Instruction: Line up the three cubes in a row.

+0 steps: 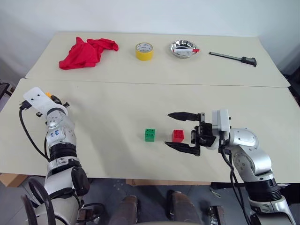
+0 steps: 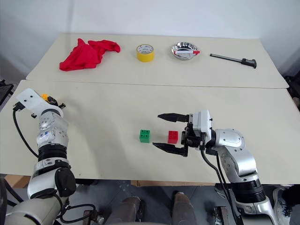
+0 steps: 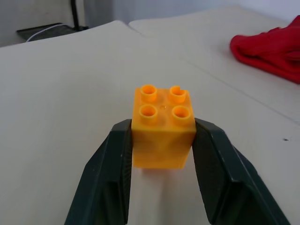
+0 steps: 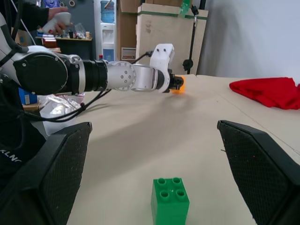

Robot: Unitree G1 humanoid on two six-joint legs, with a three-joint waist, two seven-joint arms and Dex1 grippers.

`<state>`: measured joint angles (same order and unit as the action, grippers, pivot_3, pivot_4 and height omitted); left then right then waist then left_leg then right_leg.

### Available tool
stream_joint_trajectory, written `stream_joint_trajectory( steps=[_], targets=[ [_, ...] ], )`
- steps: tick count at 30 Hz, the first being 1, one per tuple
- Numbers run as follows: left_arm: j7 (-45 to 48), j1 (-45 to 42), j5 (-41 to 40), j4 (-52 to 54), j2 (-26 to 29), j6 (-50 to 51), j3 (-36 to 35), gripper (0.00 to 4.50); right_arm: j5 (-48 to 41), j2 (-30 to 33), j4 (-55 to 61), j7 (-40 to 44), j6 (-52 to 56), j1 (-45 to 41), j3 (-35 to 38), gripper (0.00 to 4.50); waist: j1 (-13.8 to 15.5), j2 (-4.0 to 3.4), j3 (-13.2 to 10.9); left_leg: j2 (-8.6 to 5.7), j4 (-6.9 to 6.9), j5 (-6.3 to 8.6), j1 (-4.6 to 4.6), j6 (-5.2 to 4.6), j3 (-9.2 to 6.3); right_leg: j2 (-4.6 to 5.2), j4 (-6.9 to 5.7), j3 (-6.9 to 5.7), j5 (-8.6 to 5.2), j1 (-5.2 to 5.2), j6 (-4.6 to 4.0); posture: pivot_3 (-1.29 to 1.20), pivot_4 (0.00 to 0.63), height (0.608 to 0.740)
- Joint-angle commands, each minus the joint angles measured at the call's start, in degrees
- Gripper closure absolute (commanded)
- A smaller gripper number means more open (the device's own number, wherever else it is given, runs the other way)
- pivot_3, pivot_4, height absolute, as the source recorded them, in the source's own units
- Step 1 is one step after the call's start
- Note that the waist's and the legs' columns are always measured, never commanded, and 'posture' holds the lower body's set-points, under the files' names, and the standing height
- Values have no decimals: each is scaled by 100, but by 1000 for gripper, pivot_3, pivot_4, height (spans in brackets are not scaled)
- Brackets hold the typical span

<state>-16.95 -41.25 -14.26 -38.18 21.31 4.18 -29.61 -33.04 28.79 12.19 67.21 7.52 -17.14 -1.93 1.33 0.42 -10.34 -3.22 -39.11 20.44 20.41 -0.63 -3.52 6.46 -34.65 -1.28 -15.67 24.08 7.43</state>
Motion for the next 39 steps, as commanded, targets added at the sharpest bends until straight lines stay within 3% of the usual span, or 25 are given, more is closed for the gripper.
stream_joint_trajectory(
  steps=[1, 5, 8, 10, 15, 19, 31, 35, 39],
  targets=[
    [2843, 645, -903, 1236, 332, -106, 383, 3032, -55, 289, 246, -33, -99, 195, 432, 0, -12, 0, 0, 1, 1, 0, 0, 0, 1, 0, 1, -1, 0, 1, 0, 0, 150, 740],
    [7416, 1844, -1935, 2694, 1439, -113, 1221, 3032, -127, 905, 161, 194, -181, 715, 1118, 0, -54, -1, 0, 4, -3, 0, 35, -1, 6, 9, 3, 2, 0, 32, -1, 0, 150, 740],
    [9419, 2152, -1309, 2437, 2418, -346, 2285, 3032, -143, 1245, -9, 528, -369, 1196, 1514, 0, -58, -22, 9, 11, -2, 0, 48, 0, 5, 9, 13, -4, -3, 39, -5, 0, 150, 740],
    [10042, 1861, -1055, 1999, 2466, -631, 2720, 3032, -150, 1344, -136, 720, -507, 1439, 1671, 0, -17, -56, 10, 5, -1, -2, 37, -4, 9, 6, 25, 0, -3, 33, -6, 0, 150, 740],
    [10296, 882, -584, 938, 1702, -1197, 3240, 3032, -35, 1375, -207, 829, -751, 1804, 1783, 0, 21, -48, 3, -3, -3, -12, 20, -21, 24, 8, 6, 16, 4, 21, 6, 0, 150, 740],
    [10447, 479, -394, 277, 1428, -1475, 3312, 3032, -91, 1285, 153, 623, -705, 1979, 1732, 0, -46, -45, 2, -2, -3, -13, 22, -22, 44, 2, -25, 34, 5, 36, 8, 0, 150, 740],
    [10943, 101, -351, -378, 1621, -1773, 3341, 3032, -148, 1234, 414, 345, -642, 2163, 1701, 0, -66, -38, -1, 1, -5, -11, 24, -26, 52, 2, -25, 41, 6, 43, 9, 0, 150, 740],
    [10836, 144, -317, -246, 1771, -1648, 3400, 1734, -105, 1211, 192, 439, -683, 1932, 1549, 0, -56, -36, -3, 0, -5, -11, 24, -27, 53, 2, -26, 42, 6, 42, 9, 0, 150, 740],
    [10555, 520, -884, 658, 2099, -883, 2911, 958, -91, 1262, -116, 710, -680, 1452, 1336, 0, -84, -31, -6, 1, -5, -11, 25, -27, 55, 1, -25, 44, 6, 44, 9, 0, 150, 740]
  ],
)
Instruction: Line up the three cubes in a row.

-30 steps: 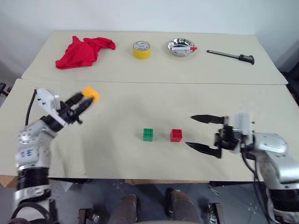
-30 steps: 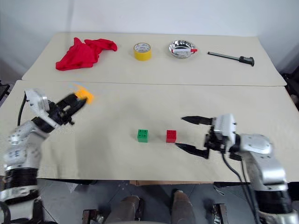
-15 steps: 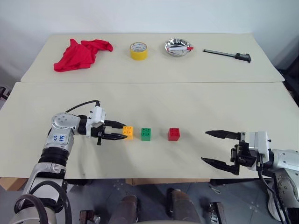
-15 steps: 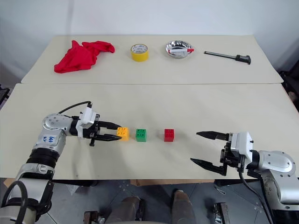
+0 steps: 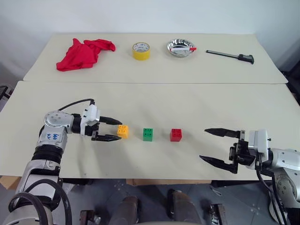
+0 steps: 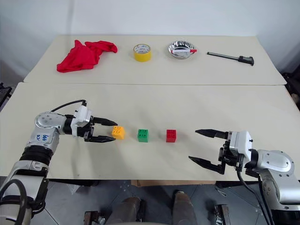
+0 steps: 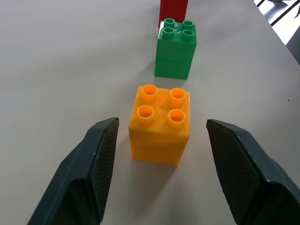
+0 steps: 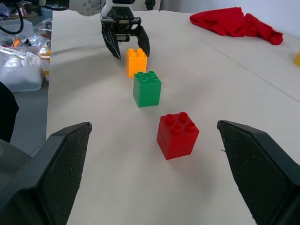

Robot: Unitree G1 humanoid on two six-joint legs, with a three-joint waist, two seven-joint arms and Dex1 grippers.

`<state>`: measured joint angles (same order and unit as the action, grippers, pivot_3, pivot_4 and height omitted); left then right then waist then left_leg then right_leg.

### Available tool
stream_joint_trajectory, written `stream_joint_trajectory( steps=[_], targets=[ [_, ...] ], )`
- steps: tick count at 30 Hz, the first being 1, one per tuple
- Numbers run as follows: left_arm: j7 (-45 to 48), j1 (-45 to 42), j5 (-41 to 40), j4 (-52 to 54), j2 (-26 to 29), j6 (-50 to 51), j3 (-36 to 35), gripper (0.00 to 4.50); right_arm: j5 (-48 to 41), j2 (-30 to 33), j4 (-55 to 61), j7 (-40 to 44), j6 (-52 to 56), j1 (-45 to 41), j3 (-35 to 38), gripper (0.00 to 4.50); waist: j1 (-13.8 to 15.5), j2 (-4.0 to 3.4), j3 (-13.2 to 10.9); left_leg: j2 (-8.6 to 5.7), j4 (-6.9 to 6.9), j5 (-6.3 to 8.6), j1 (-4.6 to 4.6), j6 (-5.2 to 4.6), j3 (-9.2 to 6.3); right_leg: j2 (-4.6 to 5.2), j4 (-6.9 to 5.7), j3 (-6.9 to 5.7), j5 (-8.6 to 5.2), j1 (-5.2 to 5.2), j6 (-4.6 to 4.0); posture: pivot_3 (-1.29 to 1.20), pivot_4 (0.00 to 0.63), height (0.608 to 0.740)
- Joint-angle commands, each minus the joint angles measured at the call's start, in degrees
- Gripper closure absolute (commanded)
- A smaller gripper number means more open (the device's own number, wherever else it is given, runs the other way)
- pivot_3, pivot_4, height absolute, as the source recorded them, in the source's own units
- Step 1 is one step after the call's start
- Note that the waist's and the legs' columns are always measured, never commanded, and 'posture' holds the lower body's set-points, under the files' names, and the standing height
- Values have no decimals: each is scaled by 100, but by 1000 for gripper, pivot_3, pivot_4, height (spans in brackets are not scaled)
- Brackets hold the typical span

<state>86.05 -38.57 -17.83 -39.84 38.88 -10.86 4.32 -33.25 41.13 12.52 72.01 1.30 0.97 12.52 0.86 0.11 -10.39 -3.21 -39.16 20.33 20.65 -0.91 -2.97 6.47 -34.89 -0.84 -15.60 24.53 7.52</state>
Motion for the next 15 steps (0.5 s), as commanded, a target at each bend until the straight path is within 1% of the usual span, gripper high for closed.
stream_joint_trajectory(
  steps=[1, 4, 7, 11, 15],
  targets=[
    [91, 386, -579, 1050, 453, 727, -622, 958, -78, 49, -226, 289, -46, -495, -146, 0, -68, 4, -3, 2, 0, 0, 0, -1, 0, 1, -3, 3, 0, 0, 0, 0, 150, 740],
    [-276, 790, -743, 1585, 727, 997, -1069, 958, -59, 130, -476, 500, -44, -870, -223, 0, -105, 4, -2, 10, 1, 1, 0, 1, -4, 0, -1, 1, 0, 3, -1, 0, 150, 740],
    [-529, 1204, -848, 1889, 1056, 1246, -1545, 958, 21, 276, -851, 811, -88, -1333, -316, 0, -110, 2, -3, 11, 3, 1, 0, 3, -4, 2, 0, 1, -1, 3, -1, 0, 150, 740],
    [-939, 1621, -653, 2221, 1208, 987, -1873, 958, 155, 530, -1233, 1270, -139, -1687, -433, 0, -64, 2, -3, 10, 2, 2, 0, 3, -10, 5, 6, -4, -1, 0, -2, 0, 150, 740],
    [-1370, 1954, -601, 2474, 1221, 851, -2176, 958, 279, 576, -1480, 1371, -257, -1927, -466, 0, -38, 2, -4, 5, 2, 3, 3, 2, -11, 10, 9, -5, -1, 0, -2, 0, 150, 740]
  ],
)
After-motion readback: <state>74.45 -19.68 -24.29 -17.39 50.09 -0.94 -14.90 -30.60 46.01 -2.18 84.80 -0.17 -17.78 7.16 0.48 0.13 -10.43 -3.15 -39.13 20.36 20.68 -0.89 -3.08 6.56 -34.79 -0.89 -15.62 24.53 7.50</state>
